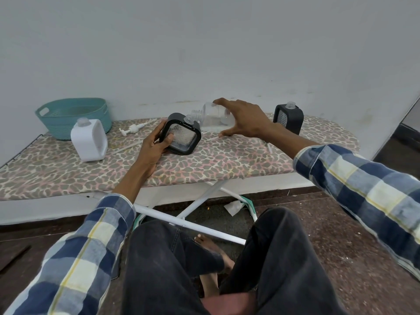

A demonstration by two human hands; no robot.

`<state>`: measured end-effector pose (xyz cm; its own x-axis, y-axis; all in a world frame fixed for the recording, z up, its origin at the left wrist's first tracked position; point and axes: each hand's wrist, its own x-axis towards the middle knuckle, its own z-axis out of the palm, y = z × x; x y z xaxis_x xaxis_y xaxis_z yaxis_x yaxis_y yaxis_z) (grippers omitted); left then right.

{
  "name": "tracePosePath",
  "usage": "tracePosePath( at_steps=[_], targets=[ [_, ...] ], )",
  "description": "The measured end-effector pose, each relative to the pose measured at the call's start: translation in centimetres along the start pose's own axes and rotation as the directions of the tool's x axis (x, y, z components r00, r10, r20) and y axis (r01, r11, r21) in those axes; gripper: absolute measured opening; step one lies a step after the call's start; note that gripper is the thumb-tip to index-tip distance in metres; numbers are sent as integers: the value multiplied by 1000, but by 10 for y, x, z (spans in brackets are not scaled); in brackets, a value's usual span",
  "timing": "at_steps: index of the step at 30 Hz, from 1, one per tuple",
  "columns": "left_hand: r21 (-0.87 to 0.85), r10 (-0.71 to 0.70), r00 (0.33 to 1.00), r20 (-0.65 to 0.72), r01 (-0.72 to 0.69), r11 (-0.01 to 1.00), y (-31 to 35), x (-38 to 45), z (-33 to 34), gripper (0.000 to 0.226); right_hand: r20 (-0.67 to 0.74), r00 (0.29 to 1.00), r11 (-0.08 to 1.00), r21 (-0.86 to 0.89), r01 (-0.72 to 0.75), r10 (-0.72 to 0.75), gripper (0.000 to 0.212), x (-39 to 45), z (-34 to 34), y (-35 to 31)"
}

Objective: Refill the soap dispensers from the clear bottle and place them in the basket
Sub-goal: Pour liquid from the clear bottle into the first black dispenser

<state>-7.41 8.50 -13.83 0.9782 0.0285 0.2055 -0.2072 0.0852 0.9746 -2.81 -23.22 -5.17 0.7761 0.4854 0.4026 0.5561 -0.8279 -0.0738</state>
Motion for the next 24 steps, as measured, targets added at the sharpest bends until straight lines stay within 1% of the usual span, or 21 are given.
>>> tracePosePath(
  at_steps=[7, 16, 21, 24],
  targets=[
    [-11, -8, 1000, -1, 8, 1000, 4, -3, 1, 74, -4, 1000, 1000, -11, -1, 1, 92, 2, 0, 0],
    [-3, 0, 1000, 1, 0, 1000, 4, -4, 2, 73, 10, 1000, 1000, -13, -7, 7, 94, 3, -1, 3],
    [16, 8, 1000, 3, -8, 1000, 2, -2, 2, 62, 18, 1000, 1000, -19, 2, -2, 93, 3, -3, 5],
    [22, 4, 1000, 0, -4, 1000, 2, -2, 1, 63, 30, 1000, 1000, -28, 9, -8, 93, 5, -7, 4]
  ],
)
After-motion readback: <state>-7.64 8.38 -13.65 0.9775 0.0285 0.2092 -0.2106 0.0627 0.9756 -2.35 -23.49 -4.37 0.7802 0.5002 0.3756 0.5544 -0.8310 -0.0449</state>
